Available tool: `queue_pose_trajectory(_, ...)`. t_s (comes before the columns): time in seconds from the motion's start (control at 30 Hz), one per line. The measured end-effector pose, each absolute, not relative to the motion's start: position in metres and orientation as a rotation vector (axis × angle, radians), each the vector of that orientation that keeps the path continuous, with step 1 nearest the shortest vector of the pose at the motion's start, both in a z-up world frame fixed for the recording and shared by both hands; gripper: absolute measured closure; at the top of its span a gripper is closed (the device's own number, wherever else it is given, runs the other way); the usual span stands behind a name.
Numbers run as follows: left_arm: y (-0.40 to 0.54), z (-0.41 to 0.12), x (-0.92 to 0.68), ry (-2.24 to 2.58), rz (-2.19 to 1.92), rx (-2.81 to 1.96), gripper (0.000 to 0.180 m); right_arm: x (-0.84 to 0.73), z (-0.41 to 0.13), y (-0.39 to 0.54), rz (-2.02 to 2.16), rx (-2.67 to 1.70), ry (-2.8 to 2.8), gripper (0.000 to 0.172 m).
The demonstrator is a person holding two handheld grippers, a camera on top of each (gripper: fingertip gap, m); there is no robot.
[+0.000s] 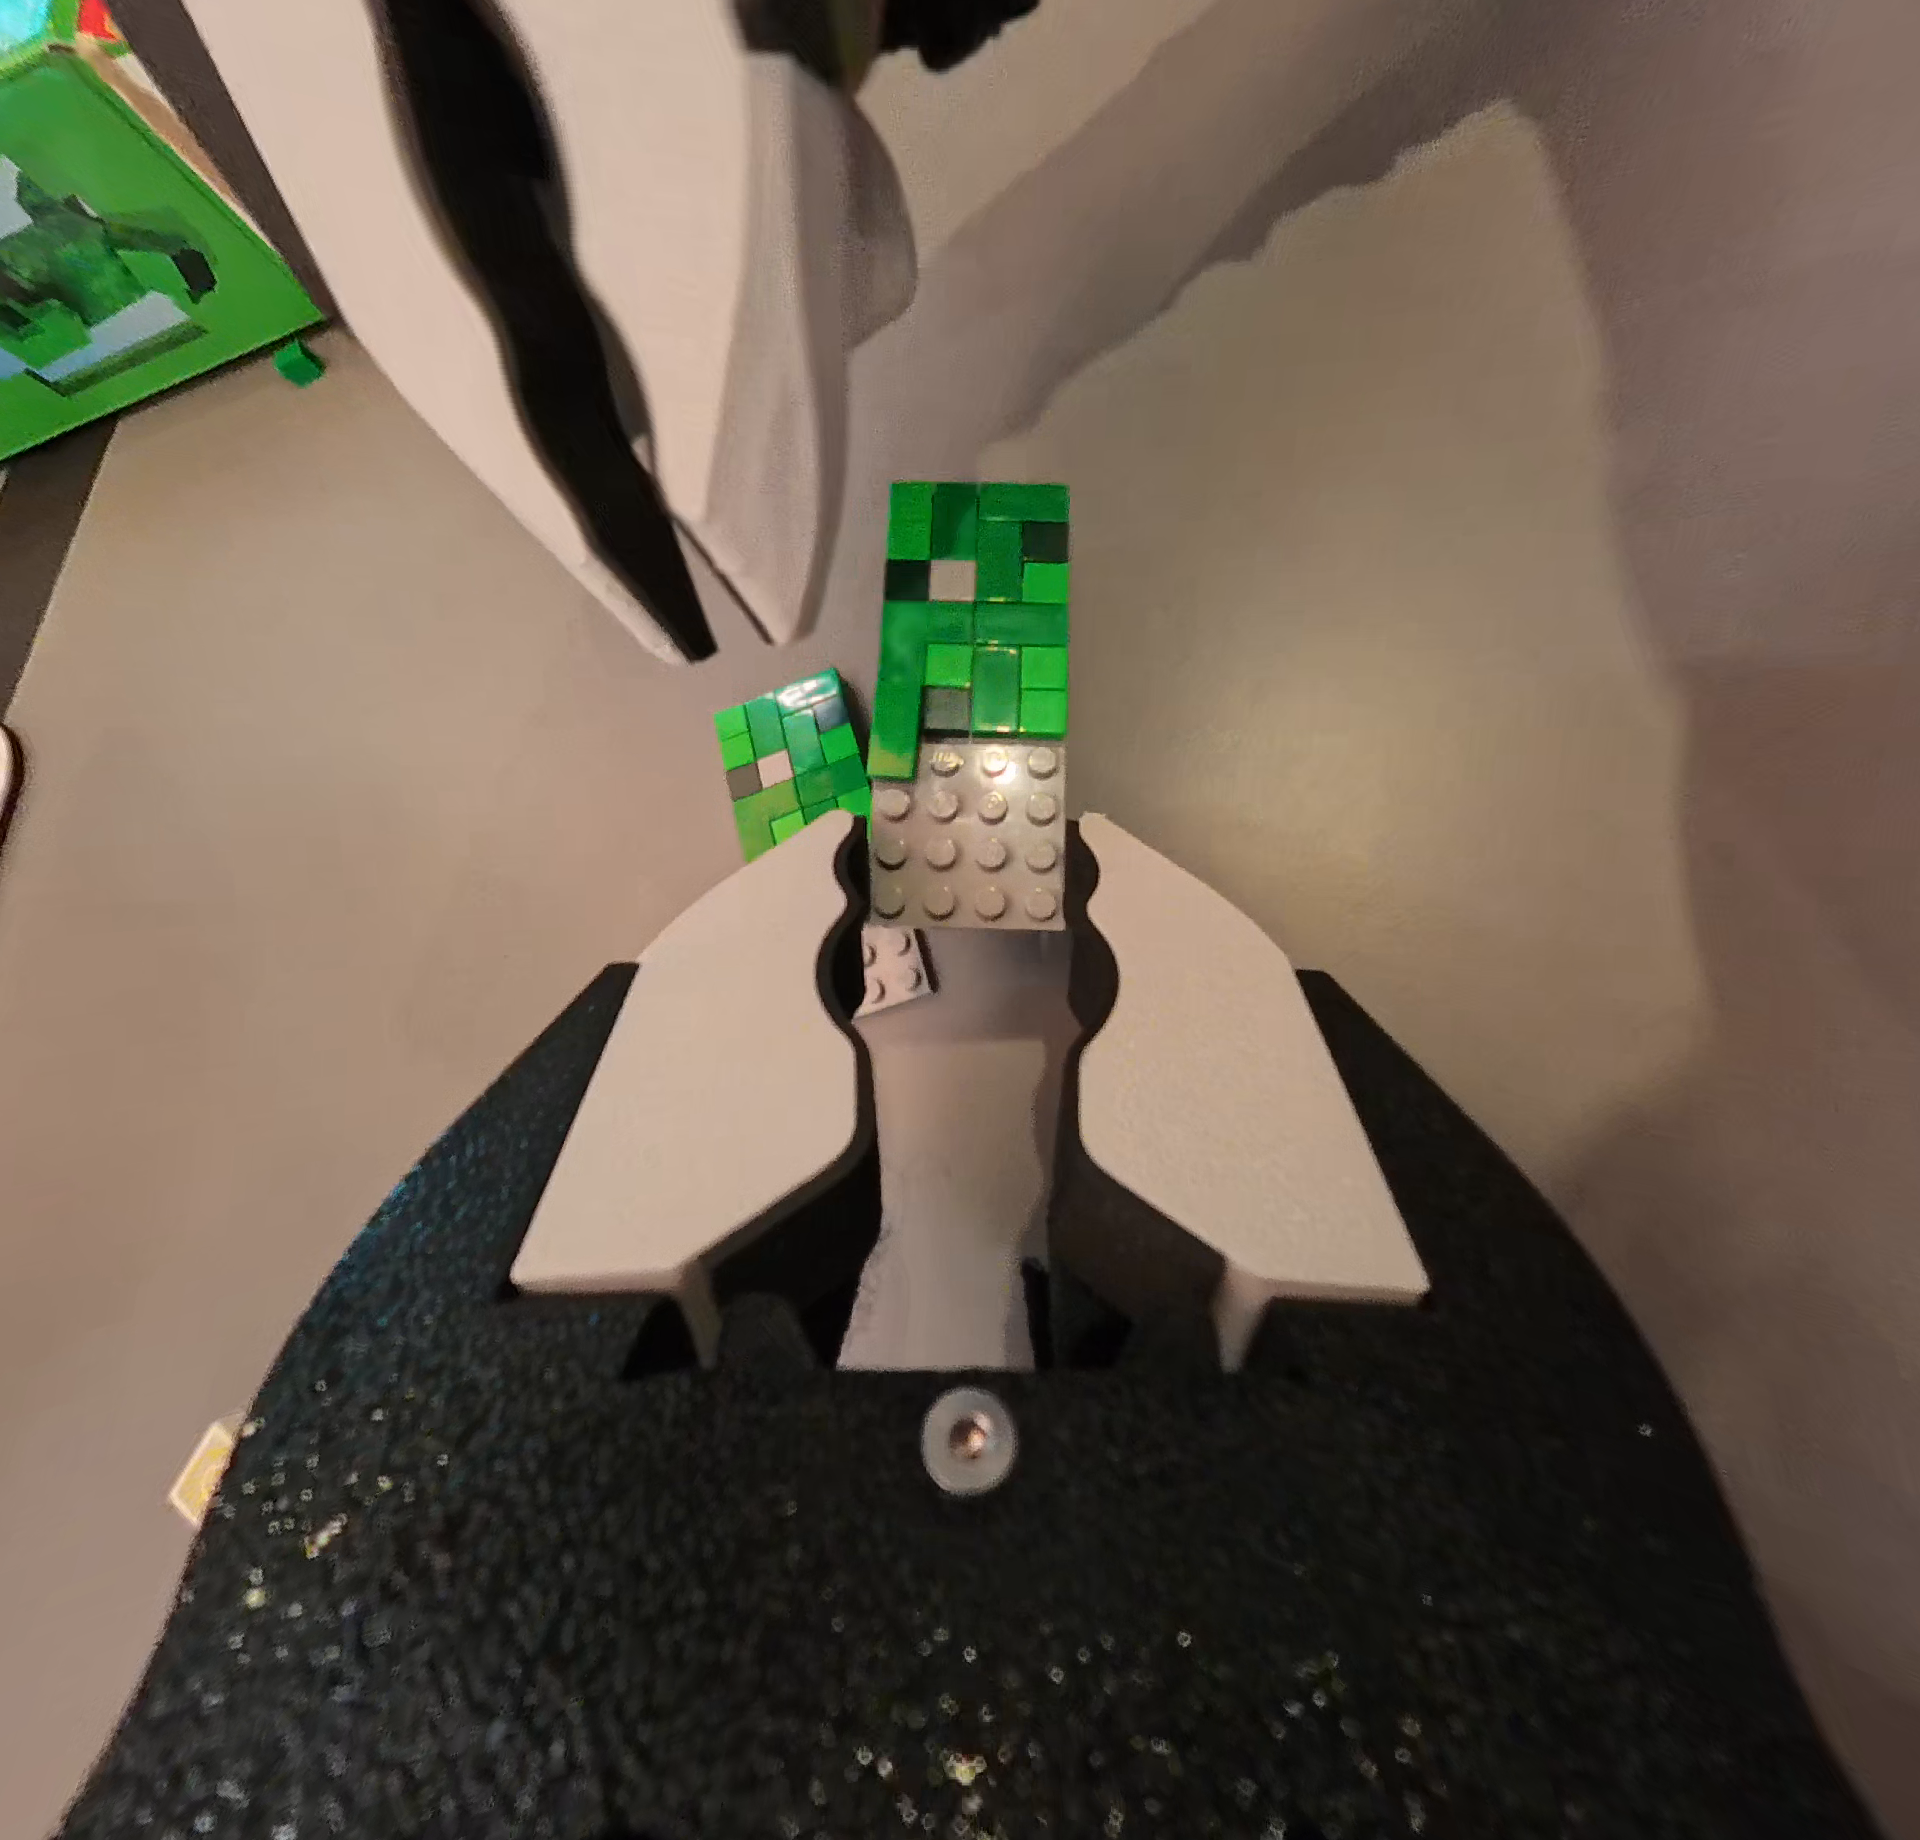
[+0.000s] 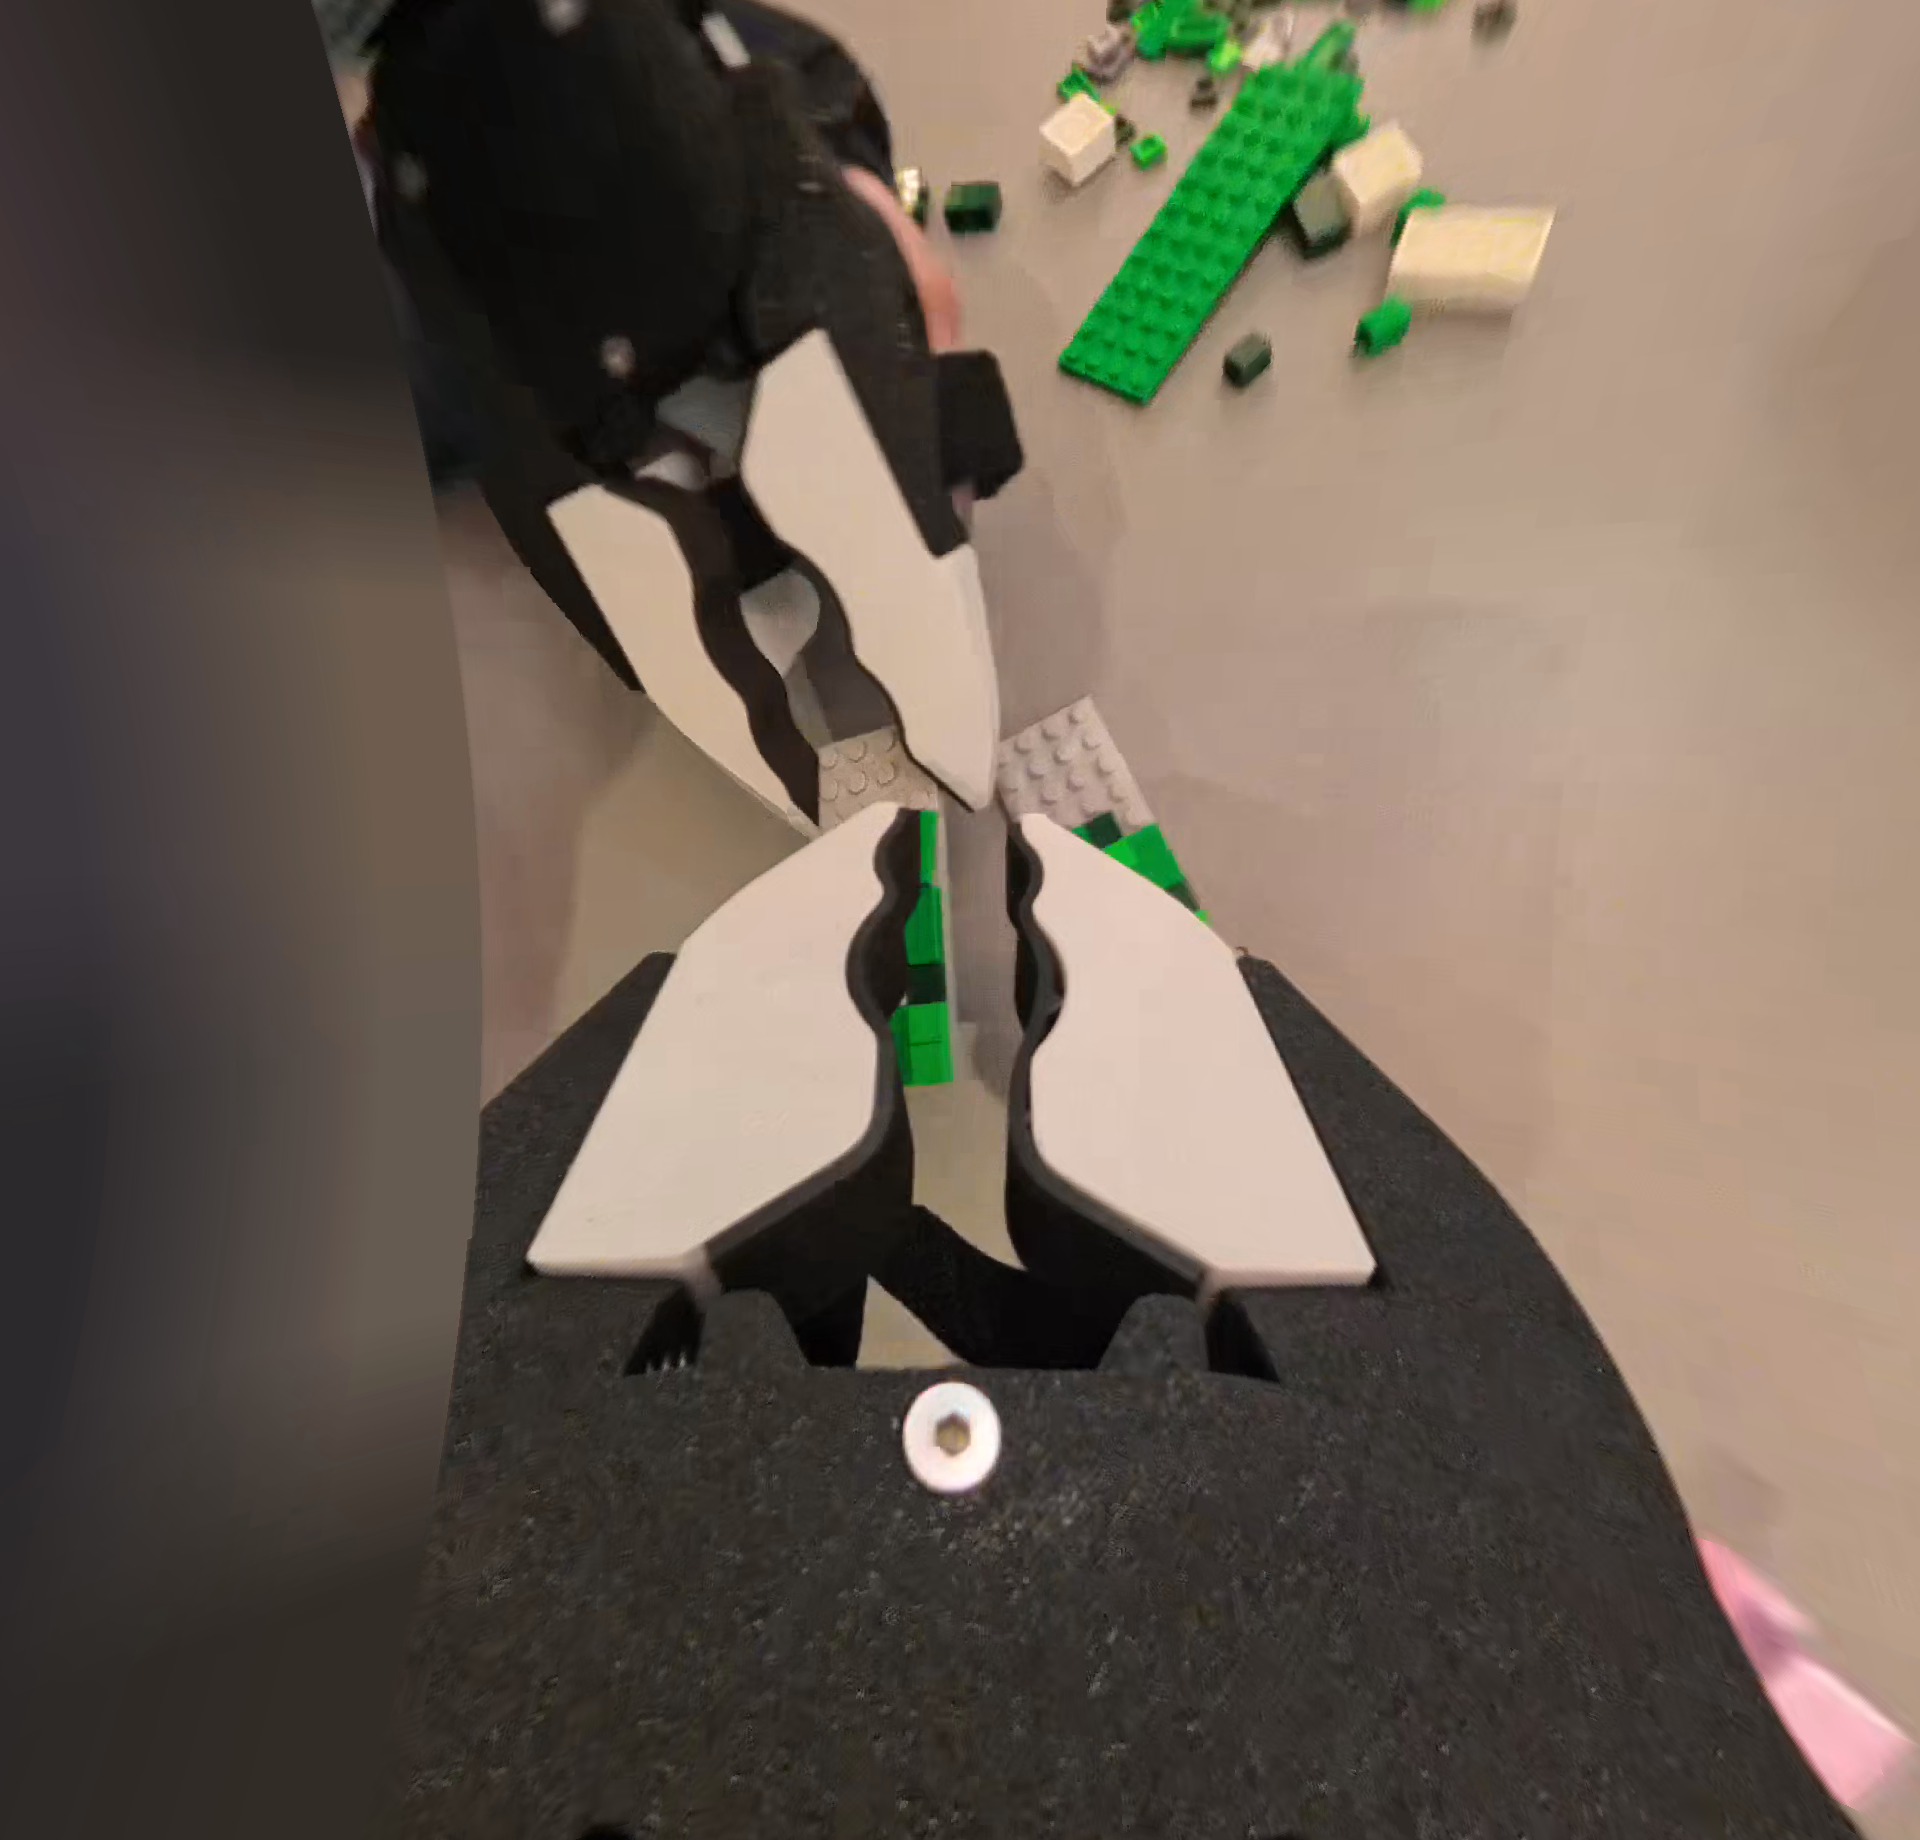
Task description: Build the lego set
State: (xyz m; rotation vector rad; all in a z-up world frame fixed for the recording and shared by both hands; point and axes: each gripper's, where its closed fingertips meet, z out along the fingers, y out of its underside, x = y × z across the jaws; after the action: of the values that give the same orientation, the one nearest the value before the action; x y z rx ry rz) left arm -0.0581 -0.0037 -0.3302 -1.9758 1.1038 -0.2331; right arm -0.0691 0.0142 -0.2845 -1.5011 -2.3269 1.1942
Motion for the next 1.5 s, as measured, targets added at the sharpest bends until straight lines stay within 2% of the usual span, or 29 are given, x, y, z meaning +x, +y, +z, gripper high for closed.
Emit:
queue_pose_trajectory(0.17, -0.004, -0.327, -0.057, 1.118, -0.224, -1.952, 0.145, -0.064, -0.284, 0.008, 1.630, -1.926, -2.260, 0.145)
queue_pose_trajectory(0.3, -0.005, -0.325, -0.055, 1.124, -0.219, -1.940, 0.145, -0.057, -0.298, 0.002, 1.643, -2.089, -2.320, 0.140)
queue_pose_trajectory(0.4, -0.005, -0.325, -0.055, 1.128, -0.215, -1.937, 0.145, -0.056, -0.299, -0.005, 1.719, -2.146, -2.329, 0.144)
queue_pose_trajectory(0.5, -0.006, -0.324, -0.056, 1.132, -0.209, -1.935, 0.145, -0.057, -0.299, -0.007, 1.759, -2.174, -2.323, 0.161)
queue_pose_trajectory(0.57, -0.007, -0.325, -0.056, 1.142, -0.203, -1.940, 0.145, -0.056, -0.300, -0.009, 1.753, -2.164, -2.338, 0.162)
queue_pose_trajectory(0.97, -0.004, -0.320, -0.058, 1.105, -0.184, -1.918, 0.145, -0.058, -0.292, -0.007, 1.677, -1.961, -2.351, 0.163)
queue_pose_trajectory(1.03, -0.004, -0.316, -0.058, 1.061, -0.227, -1.923, 0.145, -0.060, -0.288, -0.006, 1.665, -1.894, -2.332, 0.163)
queue_pose_trajectory(1.07, -0.004, -0.313, -0.059, 1.029, -0.247, -1.919, 0.153, -0.061, -0.287, -0.005, 1.646, -1.853, -2.325, 0.164)
queue_pose_trajectory(1.13, -0.005, -0.308, -0.057, 0.964, -0.341, -1.921, 0.147, -0.062, -0.284, -0.004, 1.618, -1.770, -2.312, 0.164)
queue_pose_trajectory(1.37, -0.004, -0.314, -0.058, 0.880, -0.504, -1.987, 0.147, -0.062, -0.280, -0.008, 1.519, -1.519, -2.324, 0.164)
queue_pose_trajectory(1.4, -0.004, -0.316, -0.056, 0.877, -0.522, -1.994, 0.149, -0.062, -0.278, -0.010, 1.507, -1.453, -2.323, 0.164)
queue_pose_trajectory(1.5, -0.004, -0.310, -0.054, 0.883, -0.509, -1.933, 0.173, -0.061, -0.271, -0.013, 1.387, -1.256, -2.321, 0.164)
